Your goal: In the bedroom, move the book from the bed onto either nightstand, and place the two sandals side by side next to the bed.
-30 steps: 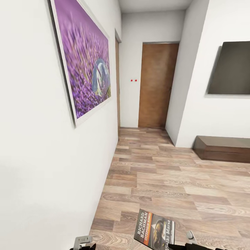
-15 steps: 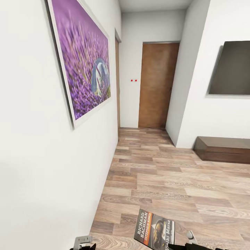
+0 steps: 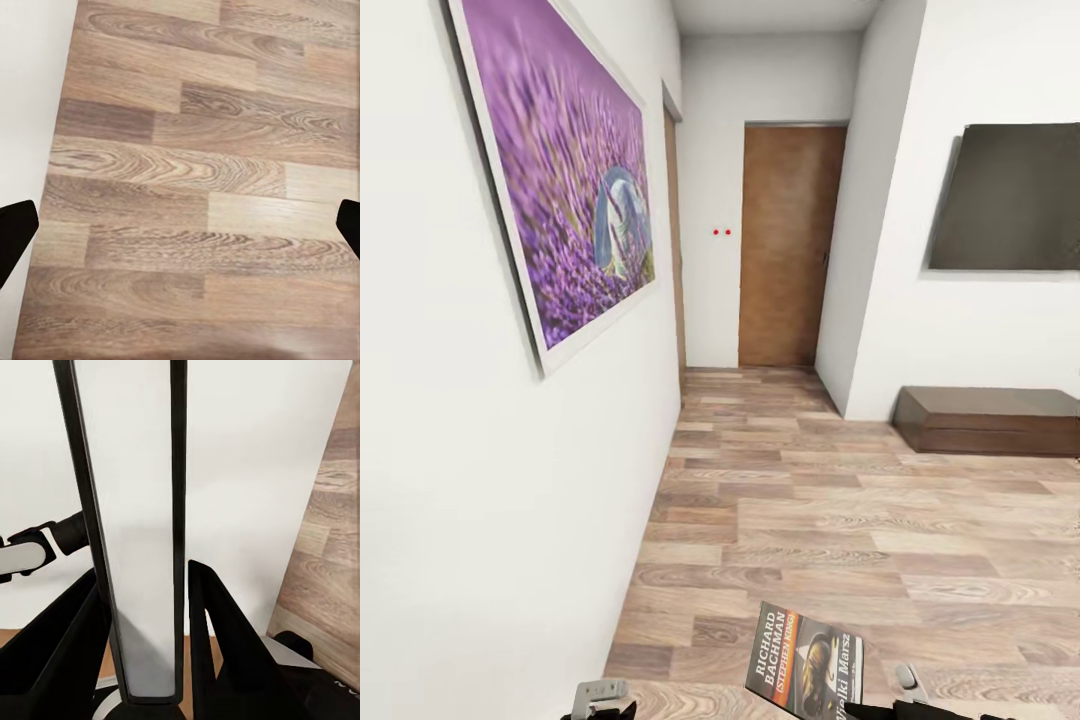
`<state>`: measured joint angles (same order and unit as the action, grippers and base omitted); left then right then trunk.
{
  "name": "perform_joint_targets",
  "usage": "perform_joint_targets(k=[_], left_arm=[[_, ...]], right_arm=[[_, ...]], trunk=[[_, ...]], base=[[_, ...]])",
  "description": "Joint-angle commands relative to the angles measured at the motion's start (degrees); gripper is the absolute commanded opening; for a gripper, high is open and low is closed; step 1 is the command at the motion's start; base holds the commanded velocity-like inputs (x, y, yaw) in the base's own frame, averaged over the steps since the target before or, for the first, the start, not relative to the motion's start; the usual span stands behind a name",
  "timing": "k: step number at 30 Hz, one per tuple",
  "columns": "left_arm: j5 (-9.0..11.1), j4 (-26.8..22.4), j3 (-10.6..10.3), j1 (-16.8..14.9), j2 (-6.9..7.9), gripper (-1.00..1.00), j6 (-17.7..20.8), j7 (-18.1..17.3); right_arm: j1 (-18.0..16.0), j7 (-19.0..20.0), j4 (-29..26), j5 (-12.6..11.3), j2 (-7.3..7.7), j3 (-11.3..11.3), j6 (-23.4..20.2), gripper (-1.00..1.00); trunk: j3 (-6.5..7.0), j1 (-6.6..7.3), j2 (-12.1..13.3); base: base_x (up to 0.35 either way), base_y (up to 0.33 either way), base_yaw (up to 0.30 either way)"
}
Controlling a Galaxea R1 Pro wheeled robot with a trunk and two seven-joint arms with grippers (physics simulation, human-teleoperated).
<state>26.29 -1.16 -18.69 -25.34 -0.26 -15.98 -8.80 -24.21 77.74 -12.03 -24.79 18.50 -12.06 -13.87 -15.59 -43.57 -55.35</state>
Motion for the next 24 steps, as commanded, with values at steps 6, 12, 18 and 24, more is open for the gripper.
perform_joint_targets(k=[6, 12, 18, 24], left_arm=[[0.6, 0.1, -0.4, -0.1, -0.01, 1.00, -0.2, -0.3], [0.6, 0.1, -0.4, -0.1, -0.01, 1.00, -0.2, -0.3], [0.6, 0.1, -0.4, -0.1, -0.01, 1.00, -0.2, -0.3], [0.6, 0.1, -0.4, -0.1, -0.01, 1.00, -0.2, -0.3]], right_arm=[[0.0, 0.1, 0.0, -0.6, 0.04, -0.4, -0.6, -1.00], [0.0, 0.1, 0.0, -0.6, 0.04, -0.4, -0.6, -1.00], [0.0, 0.1, 0.0, -0.6, 0.04, -0.4, -0.6, -1.00], [0.0, 0.1, 0.0, -0.6, 0.04, -0.4, -0.6, -1.00]], trunk=[[-0.07, -0.01, -0.1], [-0.07, -0.01, -0.1], [-0.07, -0.01, -0.1], [-0.07, -0.01, -0.1]], base=[[0.037, 0.108, -0.032], [0.006, 0.016, -0.002], [0.179, 0.001, 0.000], [0.314, 0.000, 0.000]])
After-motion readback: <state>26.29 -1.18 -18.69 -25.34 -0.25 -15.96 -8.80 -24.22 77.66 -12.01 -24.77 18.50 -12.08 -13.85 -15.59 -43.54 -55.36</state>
